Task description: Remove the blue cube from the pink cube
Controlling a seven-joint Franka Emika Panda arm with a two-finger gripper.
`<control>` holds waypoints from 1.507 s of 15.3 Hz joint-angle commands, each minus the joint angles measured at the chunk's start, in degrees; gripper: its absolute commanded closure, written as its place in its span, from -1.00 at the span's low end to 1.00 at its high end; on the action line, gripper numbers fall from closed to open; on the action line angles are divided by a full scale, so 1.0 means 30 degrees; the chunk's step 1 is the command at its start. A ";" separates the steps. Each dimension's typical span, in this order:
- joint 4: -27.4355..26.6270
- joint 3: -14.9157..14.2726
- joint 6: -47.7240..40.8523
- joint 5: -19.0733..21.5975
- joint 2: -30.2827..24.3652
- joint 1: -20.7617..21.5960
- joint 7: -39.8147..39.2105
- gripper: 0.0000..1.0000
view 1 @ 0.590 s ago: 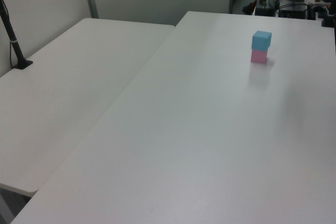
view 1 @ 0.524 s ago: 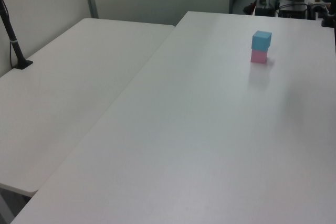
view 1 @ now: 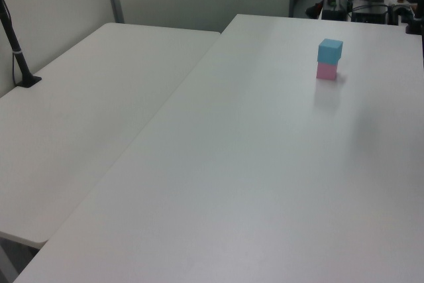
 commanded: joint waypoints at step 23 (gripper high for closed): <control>-0.1233 -0.0337 0.2100 -0.3331 0.2737 -0.3002 -0.7770 -1.00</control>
